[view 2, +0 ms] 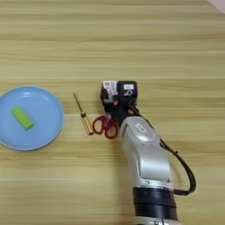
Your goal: Move the objects on the table
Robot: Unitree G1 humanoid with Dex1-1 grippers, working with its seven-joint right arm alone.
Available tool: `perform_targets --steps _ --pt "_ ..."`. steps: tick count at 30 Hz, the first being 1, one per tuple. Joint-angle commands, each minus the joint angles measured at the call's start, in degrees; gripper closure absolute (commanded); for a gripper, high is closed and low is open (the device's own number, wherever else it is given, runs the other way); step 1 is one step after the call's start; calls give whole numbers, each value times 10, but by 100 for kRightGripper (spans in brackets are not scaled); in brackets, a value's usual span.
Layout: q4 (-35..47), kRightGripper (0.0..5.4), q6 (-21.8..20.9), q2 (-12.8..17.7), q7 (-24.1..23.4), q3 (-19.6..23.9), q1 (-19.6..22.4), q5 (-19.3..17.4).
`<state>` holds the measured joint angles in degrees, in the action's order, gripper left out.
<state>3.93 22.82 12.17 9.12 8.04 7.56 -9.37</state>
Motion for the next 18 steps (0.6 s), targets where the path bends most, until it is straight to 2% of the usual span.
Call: perform_targets --steps 1,9,13,18 --pt "50 332 -10 -9 -3 -28 38 10" --pt "70 332 -1 -46 -13 -86 53 33" --pt "68 332 -5 -79 -20 -123 53 45" --pt "65 332 -8 -97 -24 -150 53 63"
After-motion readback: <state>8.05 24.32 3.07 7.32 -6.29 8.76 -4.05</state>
